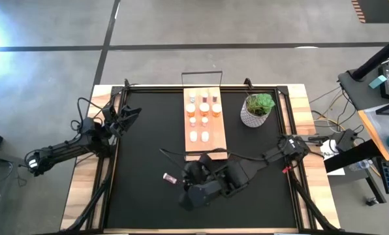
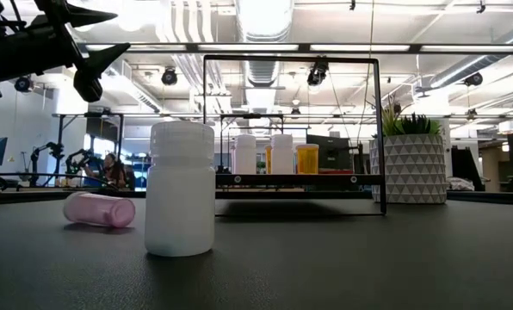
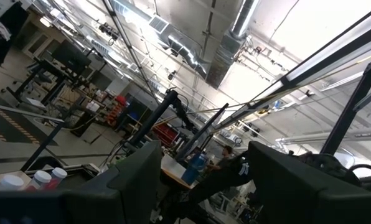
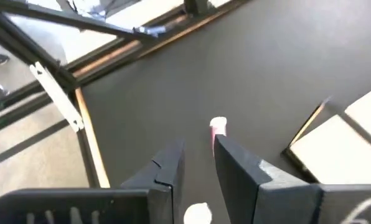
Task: Pick and place medicine bottles onto shelf by color
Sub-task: Put the white pill bottle on the shelf aligned with the white pill bottle
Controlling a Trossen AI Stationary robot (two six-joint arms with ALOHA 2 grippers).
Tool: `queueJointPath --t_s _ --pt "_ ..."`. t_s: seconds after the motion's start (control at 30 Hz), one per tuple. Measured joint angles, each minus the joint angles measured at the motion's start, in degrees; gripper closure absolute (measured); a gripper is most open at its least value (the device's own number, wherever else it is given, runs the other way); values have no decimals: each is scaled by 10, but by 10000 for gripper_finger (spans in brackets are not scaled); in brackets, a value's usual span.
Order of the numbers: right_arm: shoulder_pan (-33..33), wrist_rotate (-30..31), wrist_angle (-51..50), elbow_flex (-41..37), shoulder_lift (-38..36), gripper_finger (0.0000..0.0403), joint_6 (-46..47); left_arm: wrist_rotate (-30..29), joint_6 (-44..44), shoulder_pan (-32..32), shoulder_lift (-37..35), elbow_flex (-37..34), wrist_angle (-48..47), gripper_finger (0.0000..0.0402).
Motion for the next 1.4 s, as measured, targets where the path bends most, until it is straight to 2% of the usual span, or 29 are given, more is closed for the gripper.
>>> queueJointPath --t_s 0.2,0.33,0.53,0.67,0.97,1.1,1.4 --pt "0 -9 -45 -1 30 309 82 0 0 0 0 0 0 178" --pt "1 -71 -66 -1 59 274 117 0 0 0 0 0 0 178" --pt "1 -146 -89 -1 86 202 163 0 0 0 0 0 0 178" --pt "4 -175 -102 -1 102 145 180 0 0 0 0 0 0 178" --pt "9 -181 -84 -2 148 23 190 0 0 0 0 0 0 178" --pt "8 -179 -87 -2 162 5 189 0 0 0 0 0 0 178" --pt "6 -161 -65 -4 180 3 175 0 0 0 0 0 0 178"
